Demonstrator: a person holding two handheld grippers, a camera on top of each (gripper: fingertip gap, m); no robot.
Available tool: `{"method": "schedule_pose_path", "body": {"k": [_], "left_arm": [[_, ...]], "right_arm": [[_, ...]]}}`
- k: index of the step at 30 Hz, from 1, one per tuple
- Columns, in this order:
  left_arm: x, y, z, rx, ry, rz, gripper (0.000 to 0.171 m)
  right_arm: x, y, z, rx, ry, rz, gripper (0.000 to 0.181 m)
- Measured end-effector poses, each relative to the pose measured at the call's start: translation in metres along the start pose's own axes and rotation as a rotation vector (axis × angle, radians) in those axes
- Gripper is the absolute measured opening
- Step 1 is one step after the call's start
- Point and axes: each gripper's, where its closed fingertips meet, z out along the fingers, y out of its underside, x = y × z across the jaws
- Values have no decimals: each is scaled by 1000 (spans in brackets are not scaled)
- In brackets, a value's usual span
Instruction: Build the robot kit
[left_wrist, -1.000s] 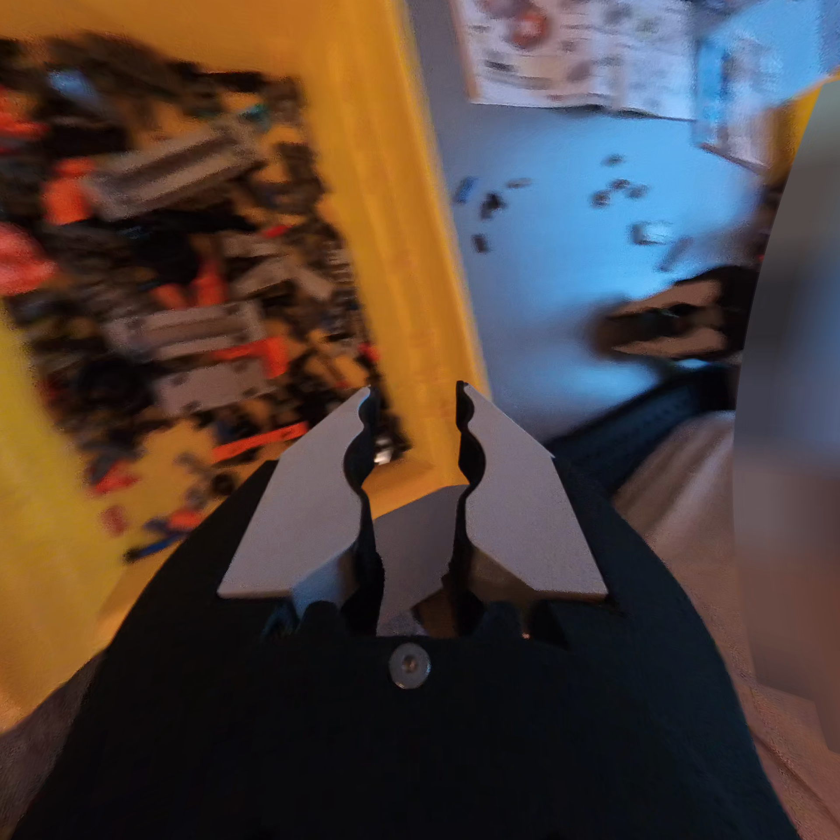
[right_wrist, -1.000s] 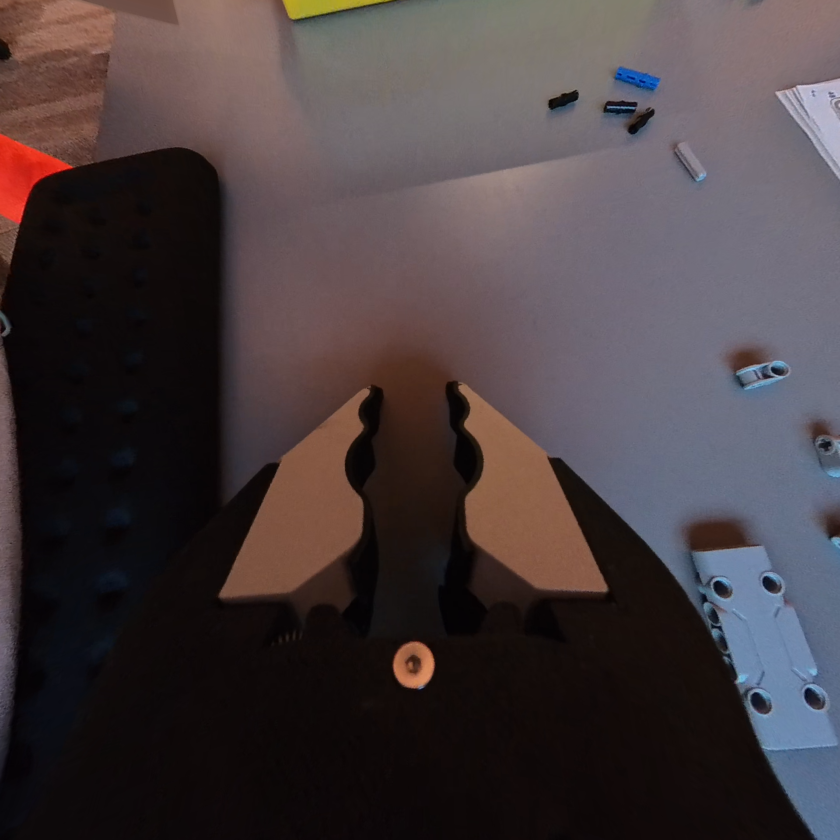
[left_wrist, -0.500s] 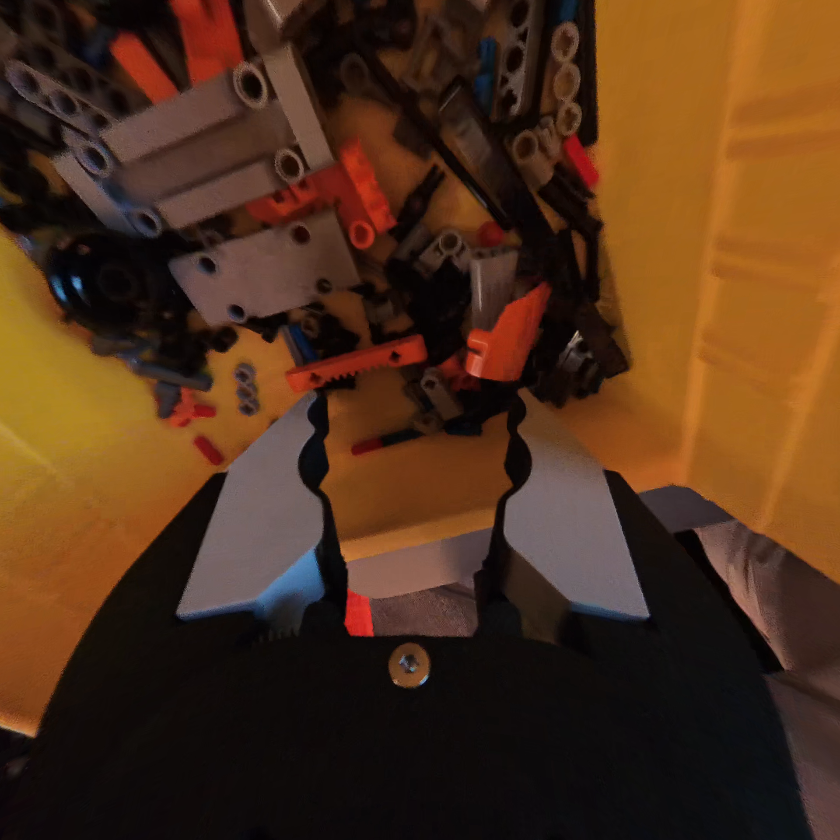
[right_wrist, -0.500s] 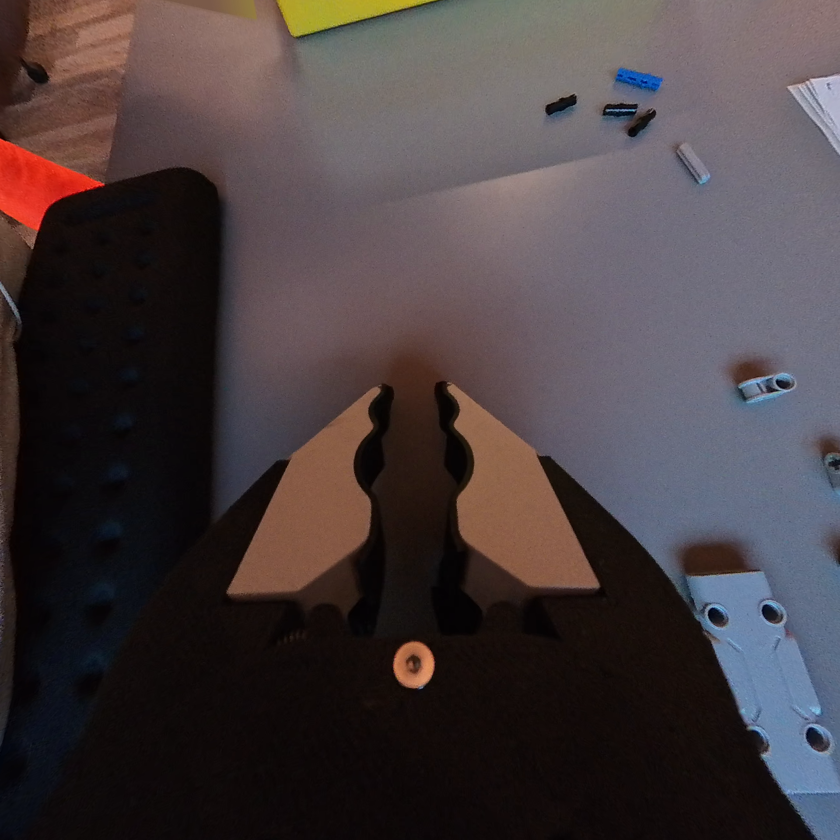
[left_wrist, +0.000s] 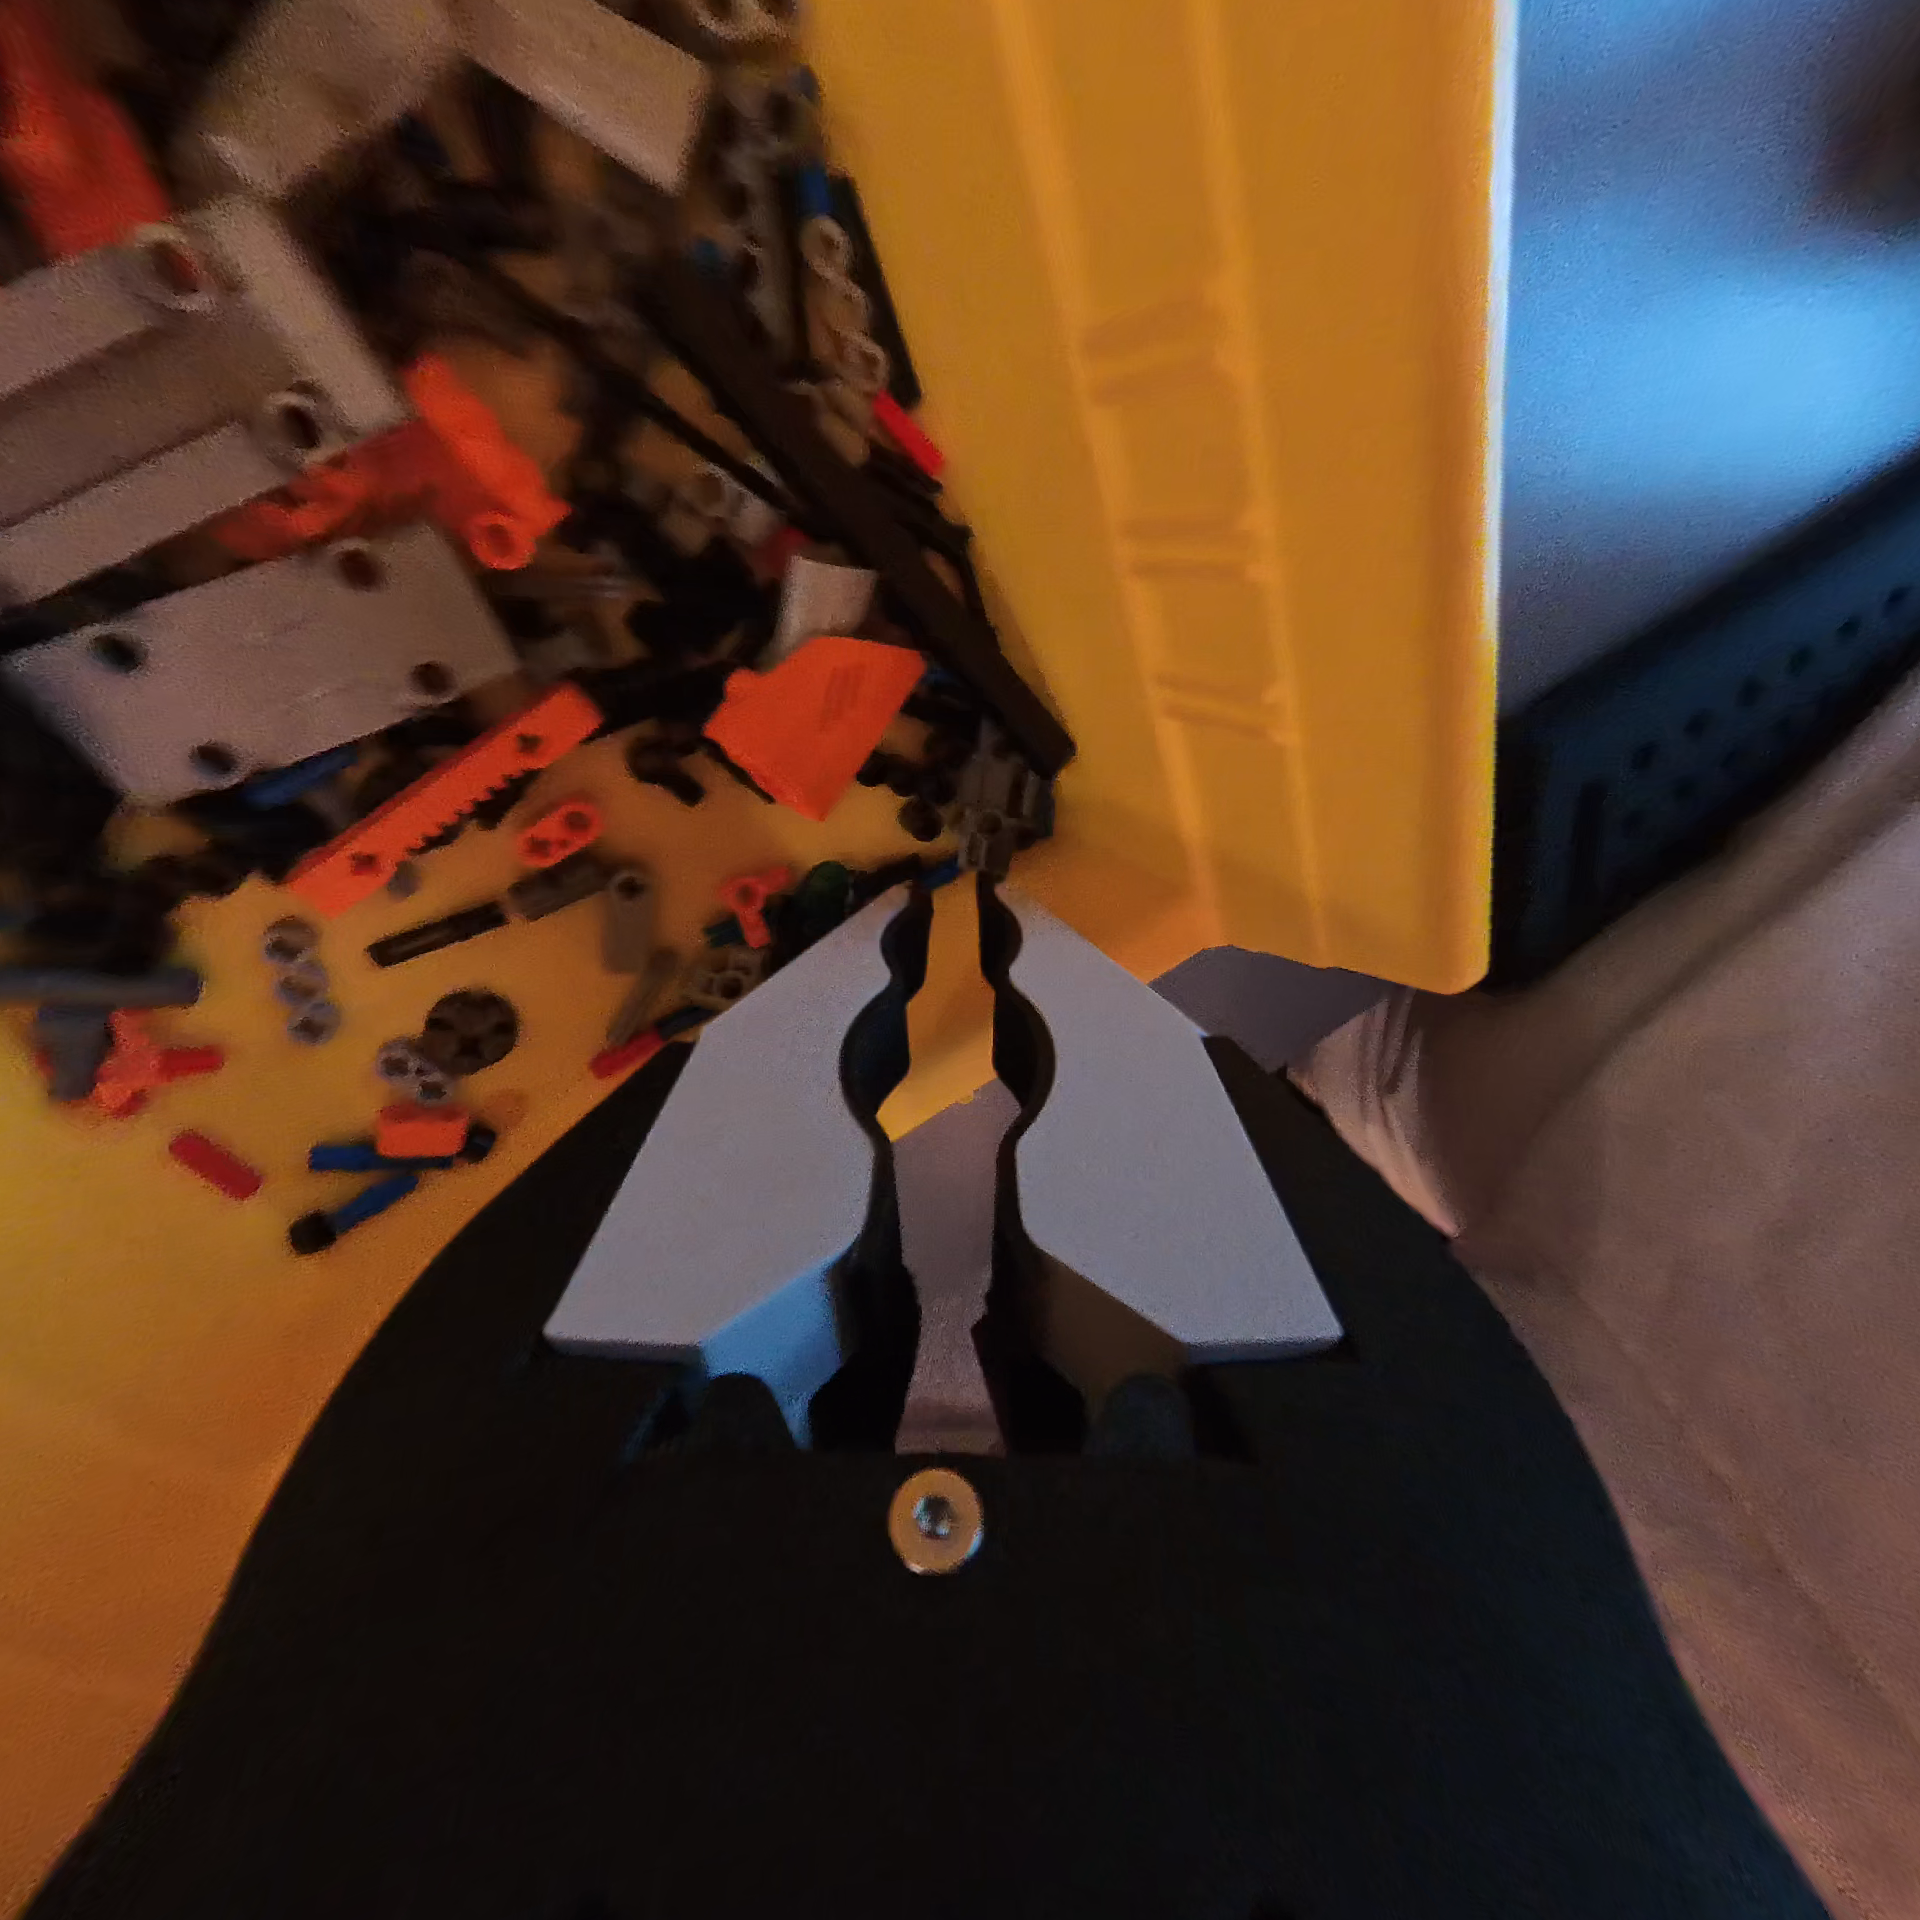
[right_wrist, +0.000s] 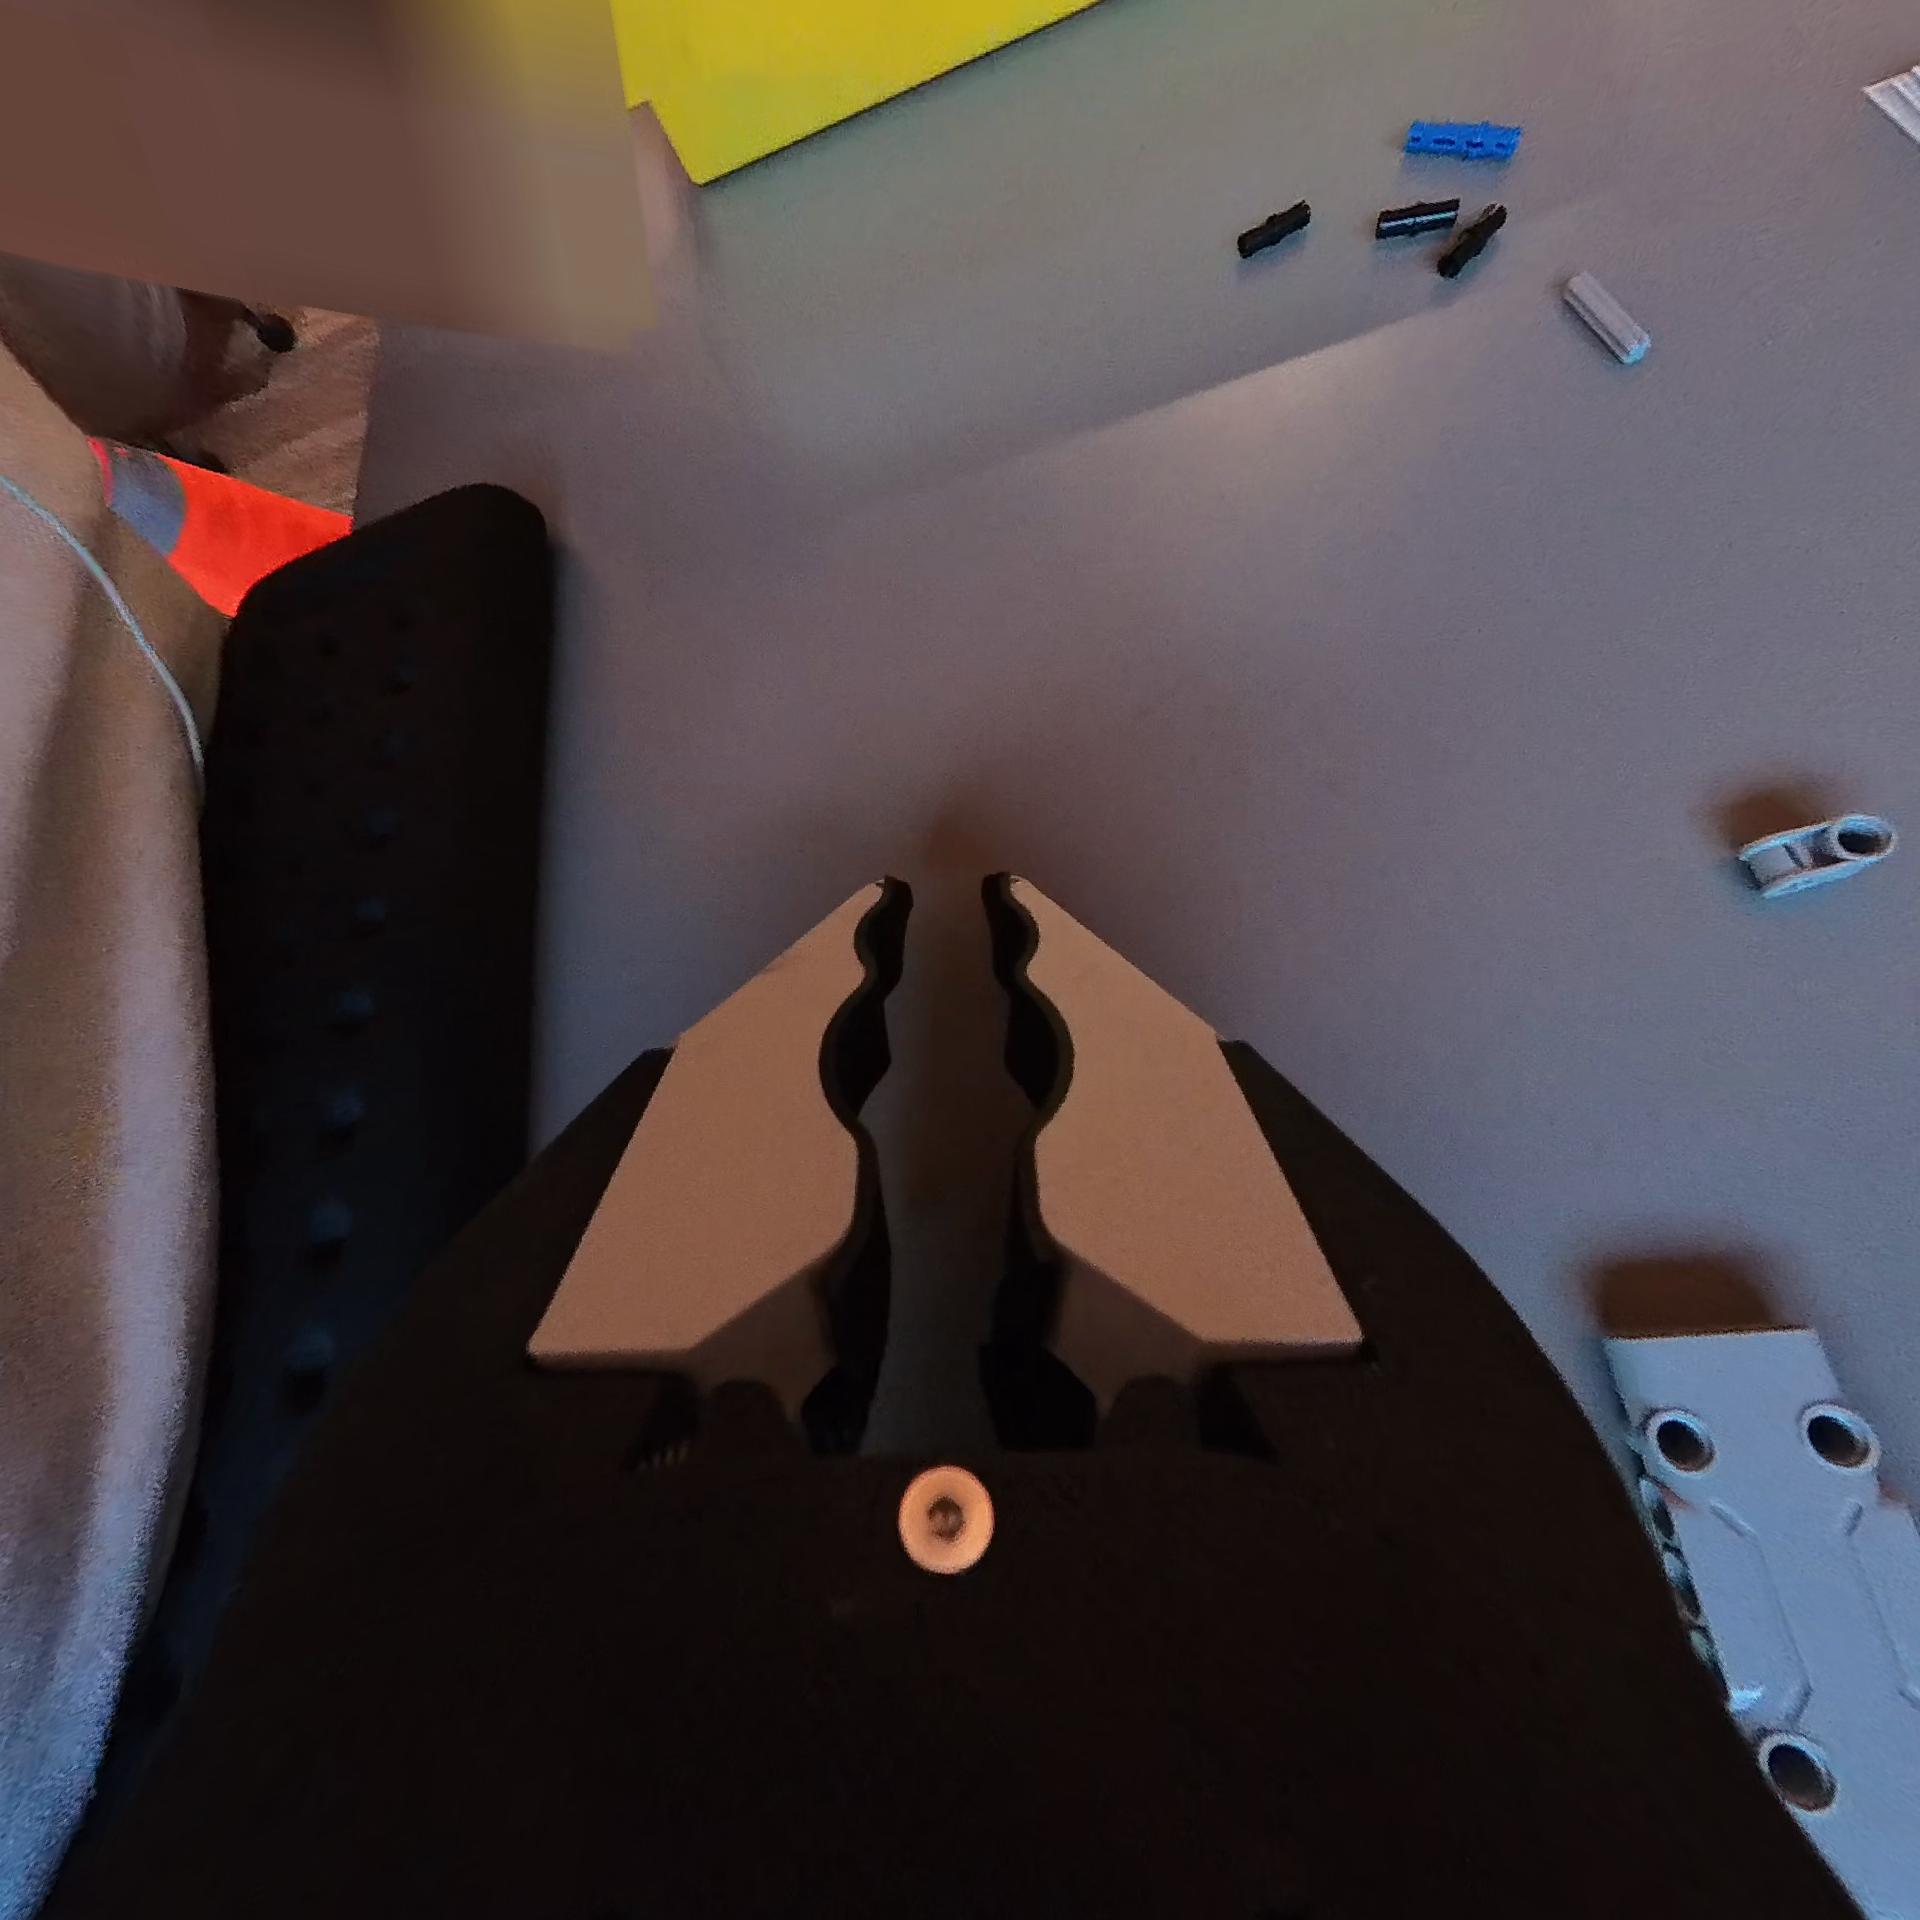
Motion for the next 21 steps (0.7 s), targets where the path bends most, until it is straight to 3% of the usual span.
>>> {"method": "schedule_pose_path", "body": {"k": [4, 6, 7, 9, 12, 14, 21], "left_arm": [[-8, 15, 19, -178, -64, 32, 9], [-13, 15, 20, -208, -96, 45, 12], [-18, 15, 20, -219, -138, 65, 23], [-32, 15, 18, -245, -245, 150, 16], [-37, 6, 17, -207, -321, 299, 33], [-35, 4, 18, -187, -303, 319, 26], [-27, 7, 16, -105, -229, 343, 29]], "right_arm": [[0, -1, 0, 3, -12, 16, 17], [0, 0, 0, 2, -7, 7, 17], [-1, 0, 0, 0, -5, 1, 17], [-1, 0, 0, -1, -6, -3, 17], [-1, 0, 0, 1, -14, 7, 17], [-1, 0, 0, 1, -16, 7, 18], [-1, 0, 0, 2, -15, 6, 18]]}}
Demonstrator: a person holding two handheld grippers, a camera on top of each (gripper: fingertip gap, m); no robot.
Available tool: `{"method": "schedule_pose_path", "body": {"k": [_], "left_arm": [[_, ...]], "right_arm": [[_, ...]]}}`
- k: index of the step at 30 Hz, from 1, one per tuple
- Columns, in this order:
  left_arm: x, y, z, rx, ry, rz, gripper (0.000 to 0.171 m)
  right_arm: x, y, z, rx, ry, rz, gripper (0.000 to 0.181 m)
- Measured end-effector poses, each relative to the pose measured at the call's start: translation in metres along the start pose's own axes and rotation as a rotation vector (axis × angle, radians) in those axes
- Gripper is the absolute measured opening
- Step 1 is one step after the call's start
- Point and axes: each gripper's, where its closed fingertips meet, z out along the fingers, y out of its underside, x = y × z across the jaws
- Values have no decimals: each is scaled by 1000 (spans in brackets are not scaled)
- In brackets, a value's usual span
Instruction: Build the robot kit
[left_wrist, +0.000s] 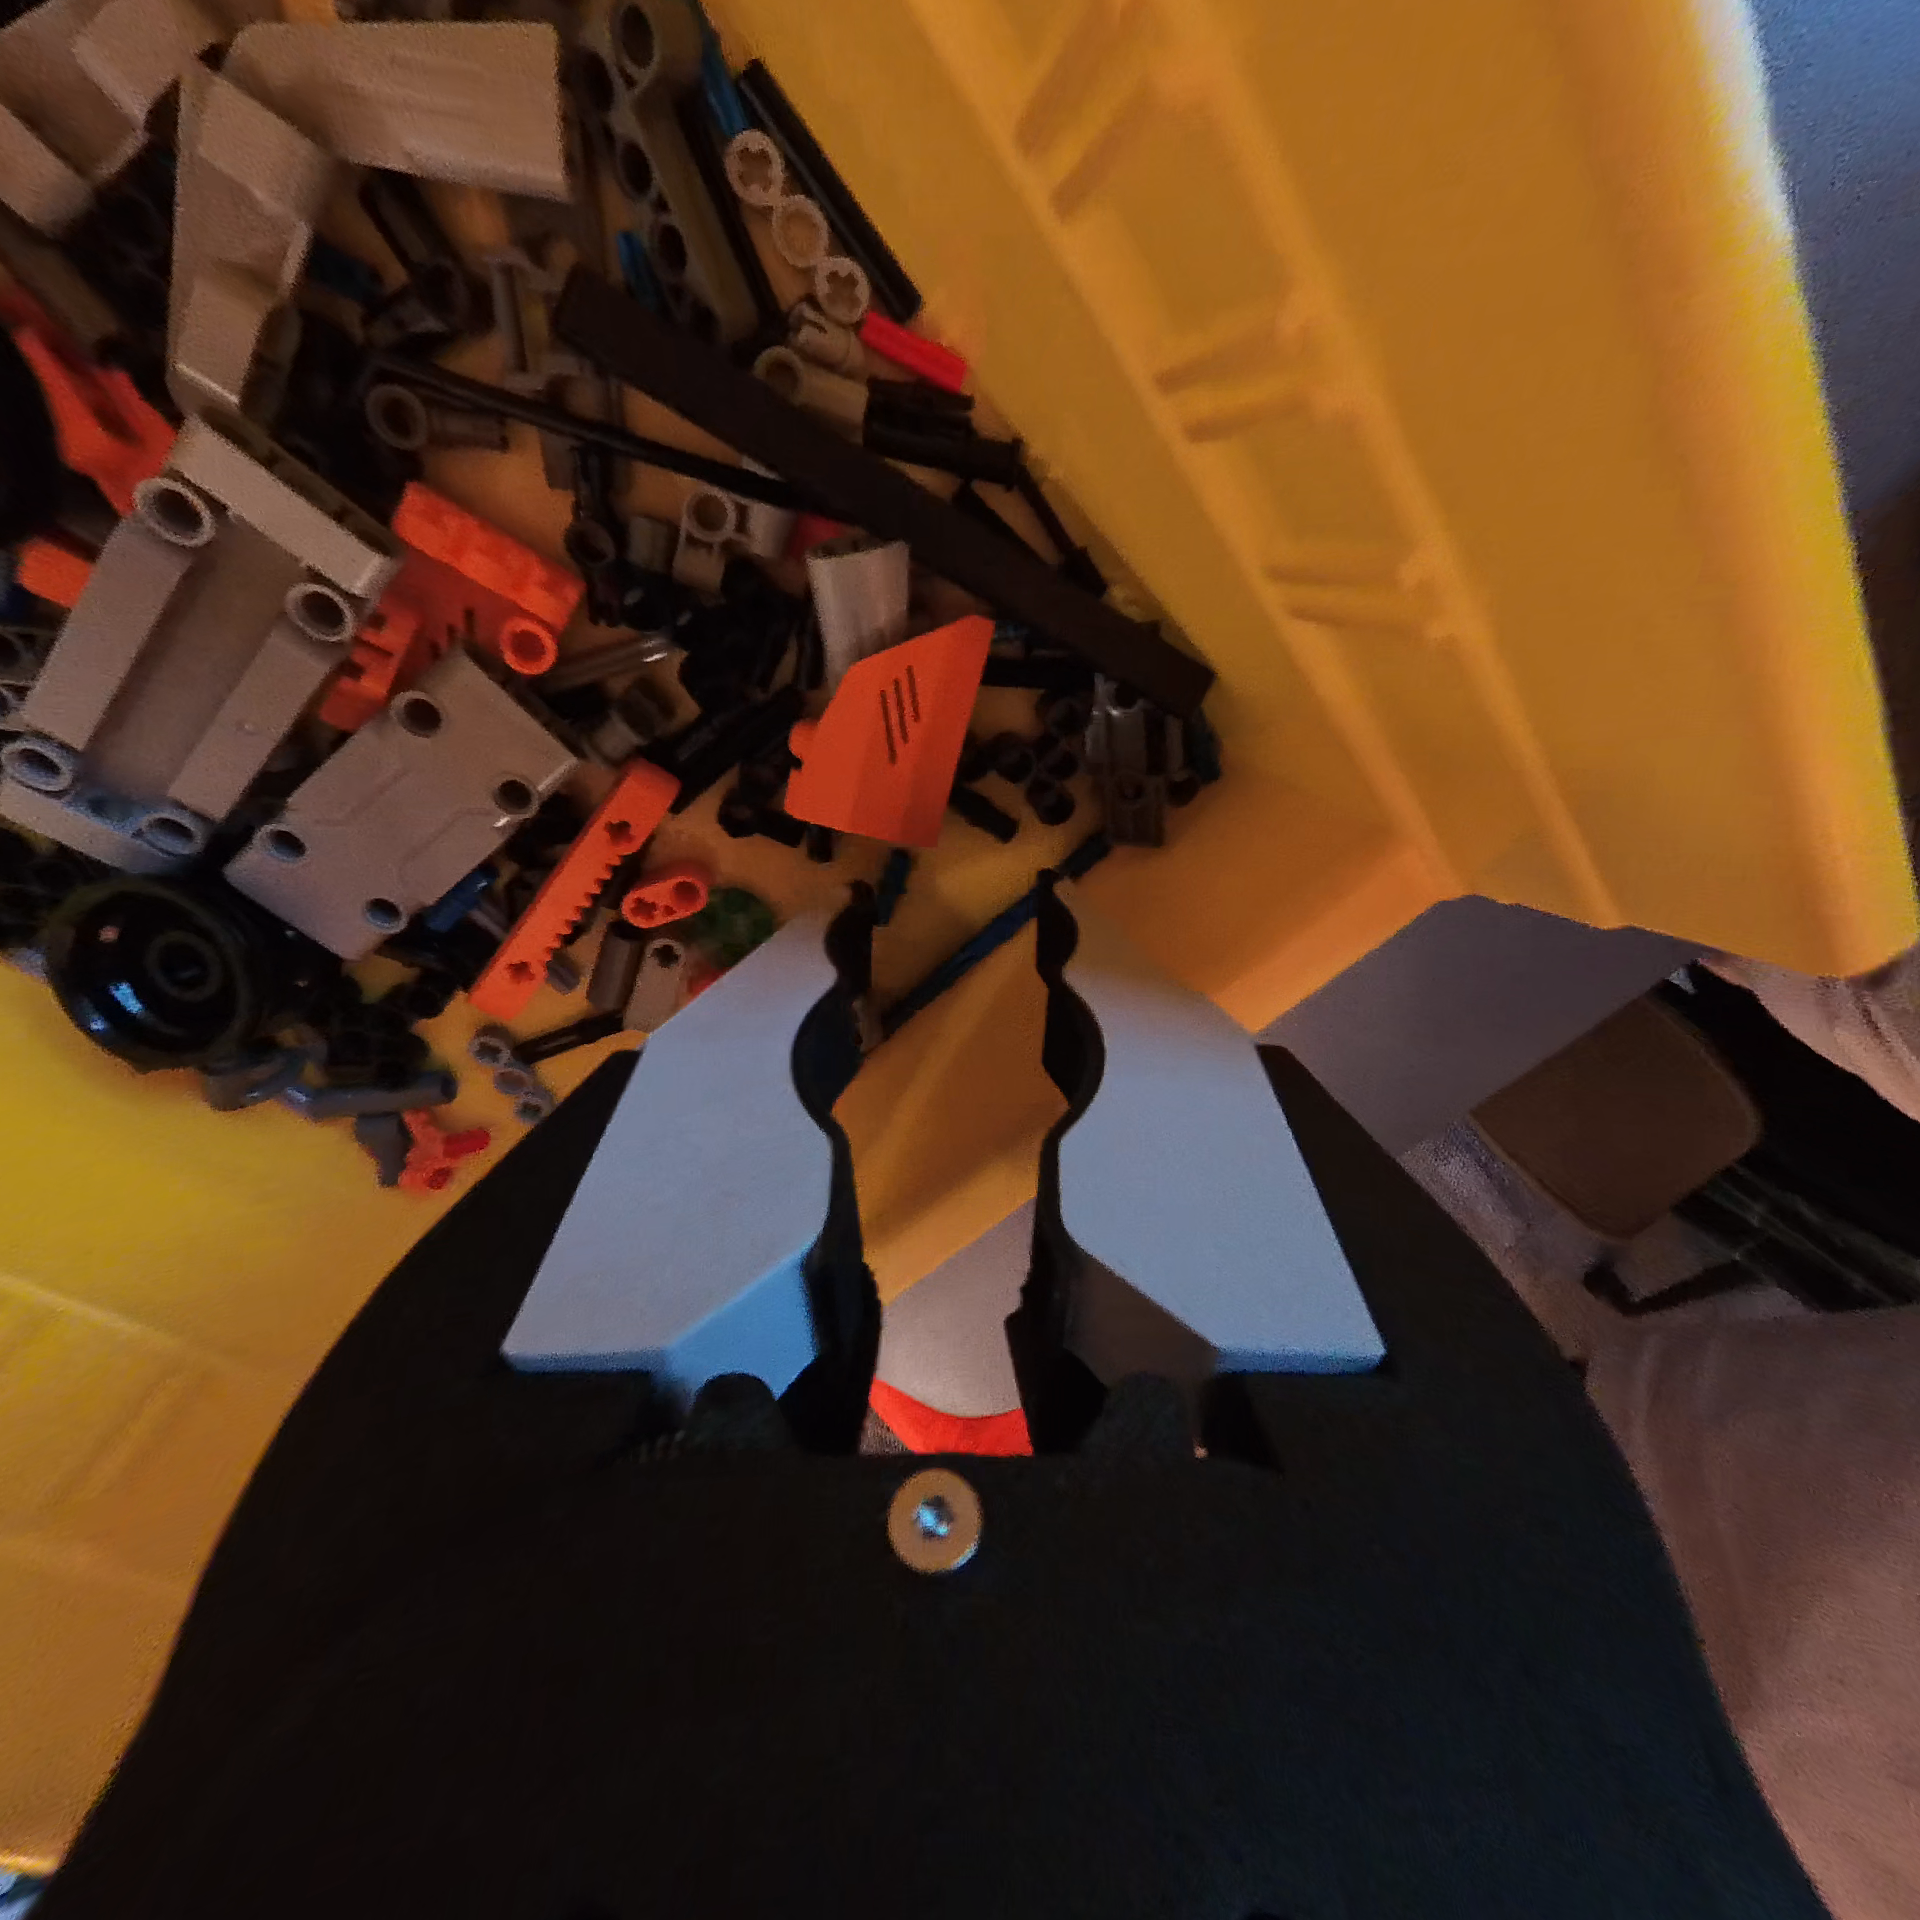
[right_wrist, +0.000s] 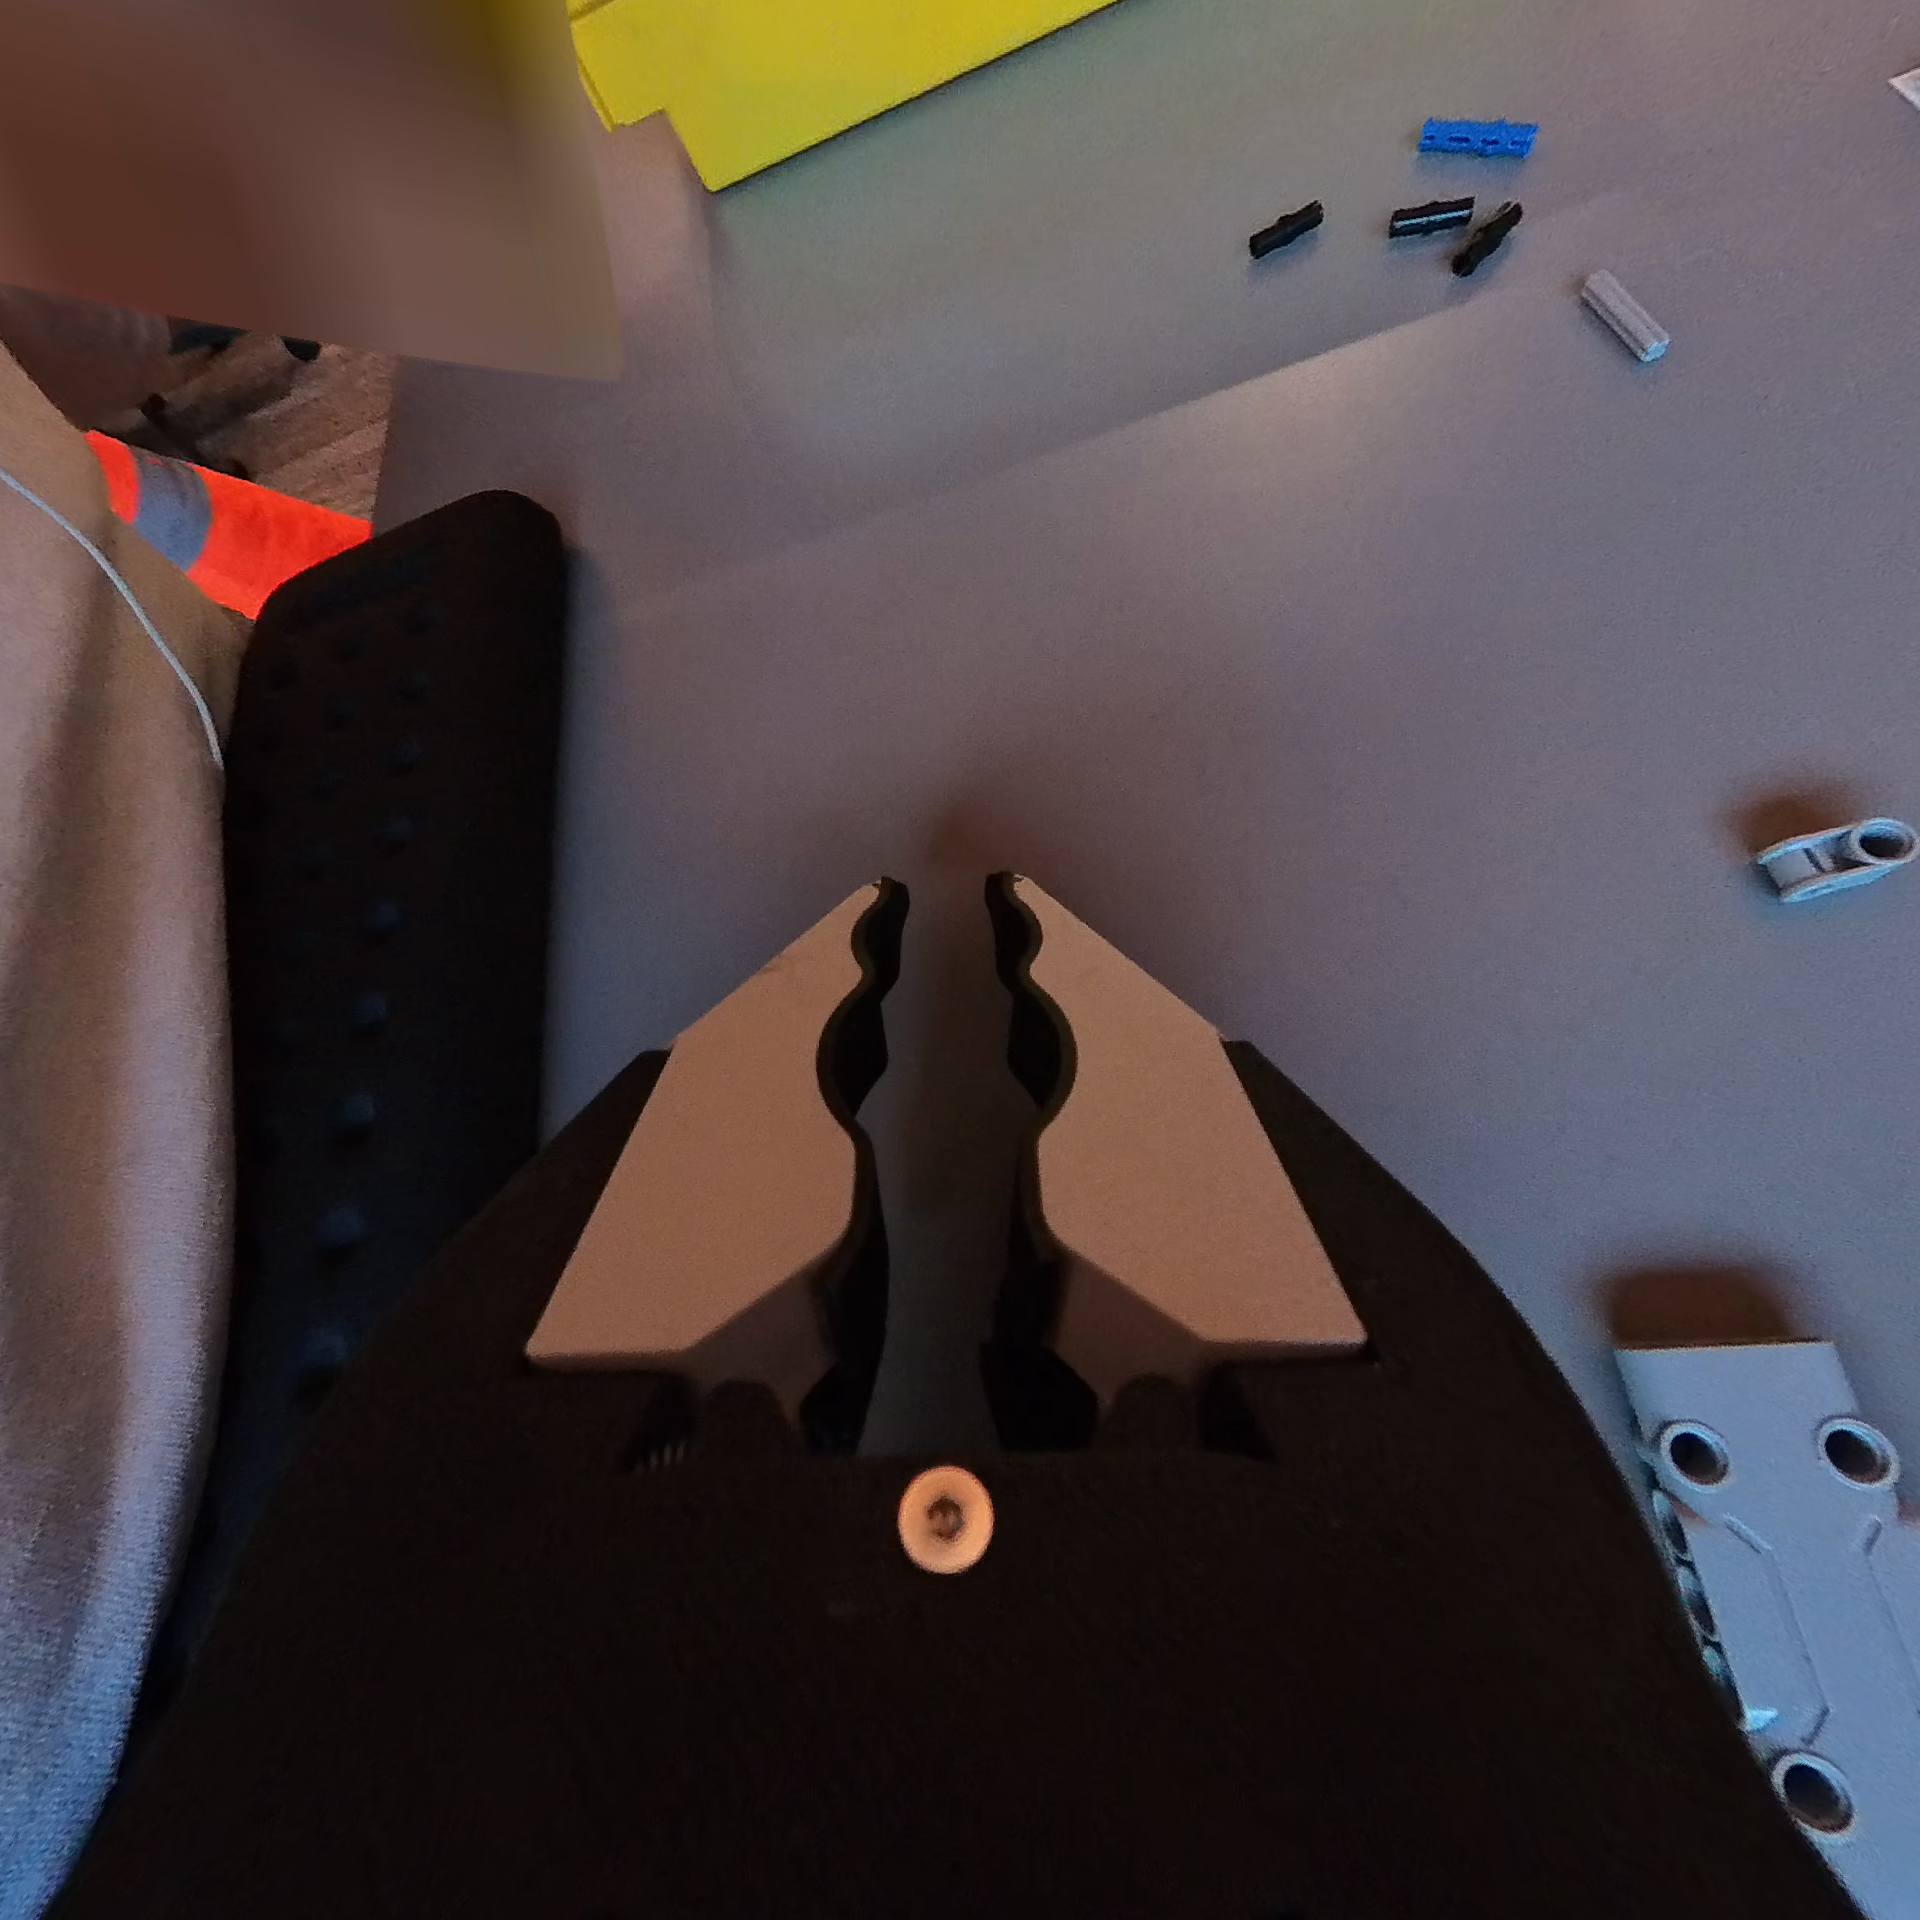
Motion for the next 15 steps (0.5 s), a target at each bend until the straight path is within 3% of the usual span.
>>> {"method": "schedule_pose_path", "body": {"k": [8, 15], "left_arm": [[1, -4, -1, 38, -57, 46, 27], [5, -7, 4, 0, 32, -148, 22]], "right_arm": [[0, 0, 0, 1, 1, 2, 18], [1, -1, 0, 4, -4, 17, 18]]}}
